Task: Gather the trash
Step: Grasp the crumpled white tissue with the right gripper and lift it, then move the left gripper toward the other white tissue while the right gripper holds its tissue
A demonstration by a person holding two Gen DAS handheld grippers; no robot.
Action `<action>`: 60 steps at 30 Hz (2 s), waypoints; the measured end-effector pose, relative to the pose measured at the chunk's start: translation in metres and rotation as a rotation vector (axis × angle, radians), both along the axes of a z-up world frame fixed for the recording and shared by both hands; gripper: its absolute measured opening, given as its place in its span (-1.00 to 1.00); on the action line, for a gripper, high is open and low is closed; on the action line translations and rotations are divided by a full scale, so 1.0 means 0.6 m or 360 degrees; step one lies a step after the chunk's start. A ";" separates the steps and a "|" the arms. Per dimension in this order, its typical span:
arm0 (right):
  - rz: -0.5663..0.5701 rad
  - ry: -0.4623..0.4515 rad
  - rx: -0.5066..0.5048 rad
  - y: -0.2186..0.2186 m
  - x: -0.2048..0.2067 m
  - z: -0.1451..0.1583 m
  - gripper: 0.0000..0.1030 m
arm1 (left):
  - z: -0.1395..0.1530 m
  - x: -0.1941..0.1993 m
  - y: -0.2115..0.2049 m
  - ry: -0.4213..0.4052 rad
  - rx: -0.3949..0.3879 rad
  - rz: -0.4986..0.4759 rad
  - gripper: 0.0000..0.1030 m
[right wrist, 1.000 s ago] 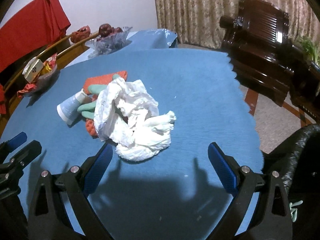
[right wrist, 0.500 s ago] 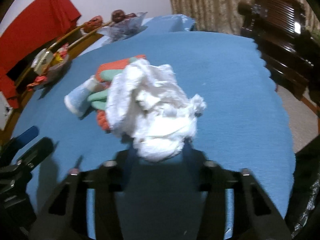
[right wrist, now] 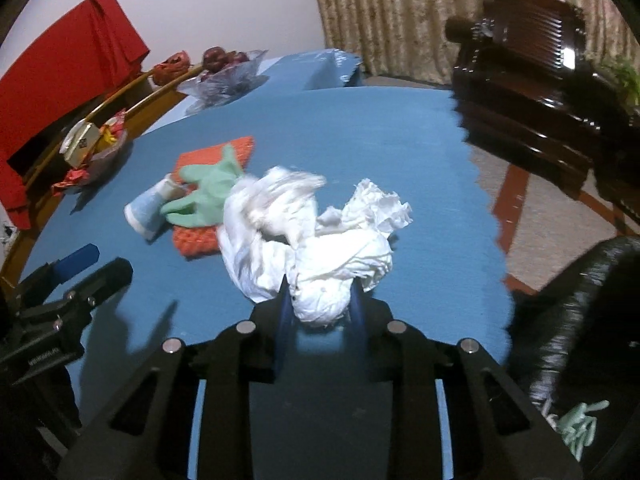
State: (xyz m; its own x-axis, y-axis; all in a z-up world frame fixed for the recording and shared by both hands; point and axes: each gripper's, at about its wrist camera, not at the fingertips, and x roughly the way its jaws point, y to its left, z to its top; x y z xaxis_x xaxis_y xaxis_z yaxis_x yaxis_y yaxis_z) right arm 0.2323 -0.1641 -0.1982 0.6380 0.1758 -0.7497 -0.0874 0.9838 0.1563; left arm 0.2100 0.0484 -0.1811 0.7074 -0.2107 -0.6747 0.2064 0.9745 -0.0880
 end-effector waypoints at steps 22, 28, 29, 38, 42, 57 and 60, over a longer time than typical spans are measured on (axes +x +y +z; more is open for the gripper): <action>-0.0041 0.0026 -0.0017 -0.064 -0.016 -0.010 -0.12 | -0.016 0.032 -0.097 0.0045 -0.0036 -0.0141 0.57; -0.0102 -0.0048 -0.0081 -0.060 -0.021 0.006 0.40 | -0.010 0.029 -0.074 0.0027 -0.0035 -0.0096 0.57; -0.0101 -0.0045 -0.0084 -0.058 -0.019 0.007 0.42 | -0.010 0.029 -0.073 0.0026 -0.0034 -0.0095 0.57; -0.0034 -0.0088 -0.0023 -0.033 -0.008 0.023 0.24 | -0.006 0.021 -0.043 0.0011 -0.0008 -0.0056 0.57; 0.0038 -0.0034 -0.0004 -0.006 0.010 0.011 -0.05 | -0.009 0.016 -0.023 0.0019 0.0003 -0.0013 0.57; 0.0327 0.0019 0.0180 0.070 0.012 0.002 -0.96 | 0.002 0.012 0.027 0.0004 0.0014 0.0089 0.57; 0.0412 0.0036 0.0162 0.090 0.005 0.006 -0.88 | 0.003 0.009 0.034 0.0006 0.0015 0.0107 0.57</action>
